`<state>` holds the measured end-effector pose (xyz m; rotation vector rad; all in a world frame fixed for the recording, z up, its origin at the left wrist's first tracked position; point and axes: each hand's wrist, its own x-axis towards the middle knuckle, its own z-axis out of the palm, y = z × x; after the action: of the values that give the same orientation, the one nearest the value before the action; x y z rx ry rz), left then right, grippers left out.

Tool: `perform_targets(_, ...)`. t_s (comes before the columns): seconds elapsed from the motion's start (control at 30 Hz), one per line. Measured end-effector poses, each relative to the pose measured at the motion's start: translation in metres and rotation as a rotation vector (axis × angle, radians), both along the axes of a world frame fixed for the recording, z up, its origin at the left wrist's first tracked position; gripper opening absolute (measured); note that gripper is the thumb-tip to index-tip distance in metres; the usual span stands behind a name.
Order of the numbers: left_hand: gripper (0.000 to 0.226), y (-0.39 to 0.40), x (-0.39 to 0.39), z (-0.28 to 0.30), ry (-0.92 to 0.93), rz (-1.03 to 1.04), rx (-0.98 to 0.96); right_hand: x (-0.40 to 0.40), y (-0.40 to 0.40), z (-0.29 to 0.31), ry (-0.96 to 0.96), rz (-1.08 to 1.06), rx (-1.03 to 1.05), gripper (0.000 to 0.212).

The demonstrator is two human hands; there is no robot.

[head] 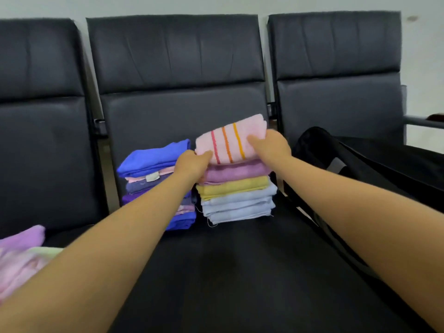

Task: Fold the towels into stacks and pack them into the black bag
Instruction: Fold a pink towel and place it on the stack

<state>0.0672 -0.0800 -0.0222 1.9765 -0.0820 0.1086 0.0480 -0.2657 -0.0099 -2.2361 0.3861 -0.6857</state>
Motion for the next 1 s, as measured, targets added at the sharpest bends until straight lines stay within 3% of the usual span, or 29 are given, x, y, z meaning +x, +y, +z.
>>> perform_targets(0.07,0.049,-0.002,0.012,-0.019,-0.029,0.023,0.203,0.016,-0.006,-0.020,0.225,-0.061,-0.127,0.054)
perform_targets(0.1,0.040,-0.003,0.013,-0.027,-0.048,0.026,0.264,0.021,-0.007,-0.028,0.248,-0.074,-0.157,0.059)
perform_targets(0.27,0.031,0.003,-0.001,-0.048,-0.110,-0.004,0.189,-0.002,-0.002,-0.030,0.020,-0.124,-0.167,0.060)
perform_targets(0.37,0.031,0.024,-0.031,-0.047,-0.086,-0.018,0.164,-0.035,0.011,-0.024,-0.162,-0.099,-0.141,0.047)
perform_targets(0.47,0.024,0.055,-0.072,-0.043,-0.035,-0.029,0.122,-0.071,0.043,-0.027,-0.240,0.071,0.013,0.029)
perform_targets(0.6,0.018,0.121,-0.135,-0.042,-0.002,-0.001,0.080,-0.111,0.111,-0.052,-0.078,0.273,0.213,0.011)
perform_targets(0.73,0.014,0.220,-0.188,-0.060,-0.084,0.089,0.293,-0.137,0.193,-0.083,0.154,0.484,0.322,0.023)
perform_targets(0.87,0.014,0.319,-0.233,-0.070,-0.120,0.296,0.427,-0.158,0.279,-0.100,0.271,0.702,0.317,0.017)
perform_targets(1.0,0.020,0.399,-0.262,-0.086,-0.168,0.550,0.475,-0.166,0.355,-0.114,0.302,0.775,0.305,0.022)
